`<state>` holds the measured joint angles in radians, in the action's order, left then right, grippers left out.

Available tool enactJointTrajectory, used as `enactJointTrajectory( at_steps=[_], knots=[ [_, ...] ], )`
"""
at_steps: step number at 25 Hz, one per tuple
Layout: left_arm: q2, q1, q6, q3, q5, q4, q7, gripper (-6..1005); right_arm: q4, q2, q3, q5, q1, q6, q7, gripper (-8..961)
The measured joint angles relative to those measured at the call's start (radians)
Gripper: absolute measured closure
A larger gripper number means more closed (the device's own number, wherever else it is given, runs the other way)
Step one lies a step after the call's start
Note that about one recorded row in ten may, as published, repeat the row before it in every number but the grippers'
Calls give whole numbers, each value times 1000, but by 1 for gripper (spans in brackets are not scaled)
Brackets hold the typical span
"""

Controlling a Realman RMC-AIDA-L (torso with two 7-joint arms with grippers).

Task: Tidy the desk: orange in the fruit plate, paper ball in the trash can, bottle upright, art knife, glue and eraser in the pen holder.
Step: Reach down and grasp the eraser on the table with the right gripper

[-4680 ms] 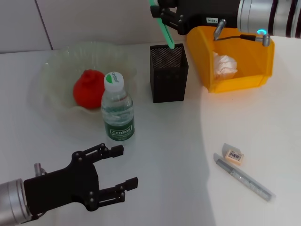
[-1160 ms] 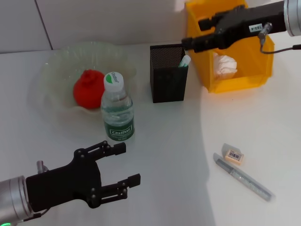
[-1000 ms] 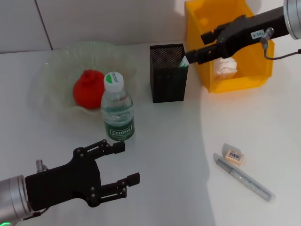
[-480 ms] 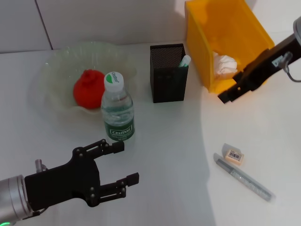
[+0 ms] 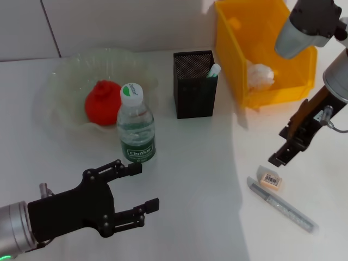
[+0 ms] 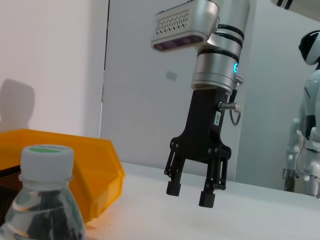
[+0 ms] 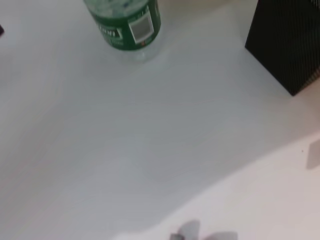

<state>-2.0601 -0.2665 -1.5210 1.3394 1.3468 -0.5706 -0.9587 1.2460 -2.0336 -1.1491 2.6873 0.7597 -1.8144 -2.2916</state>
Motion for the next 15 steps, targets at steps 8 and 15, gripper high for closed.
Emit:
enactJointTrajectory(
  at_steps=[8, 15],
  knots=[
    [-1, -2, 17, -2, 0, 0, 0, 212, -50, -39, -9, 90, -6, 45, 38, 200],
    [-2, -5, 18, -2, 0, 1, 0, 213, -64, -43, -46, 102, -20, 57, 38, 201]
  ],
)
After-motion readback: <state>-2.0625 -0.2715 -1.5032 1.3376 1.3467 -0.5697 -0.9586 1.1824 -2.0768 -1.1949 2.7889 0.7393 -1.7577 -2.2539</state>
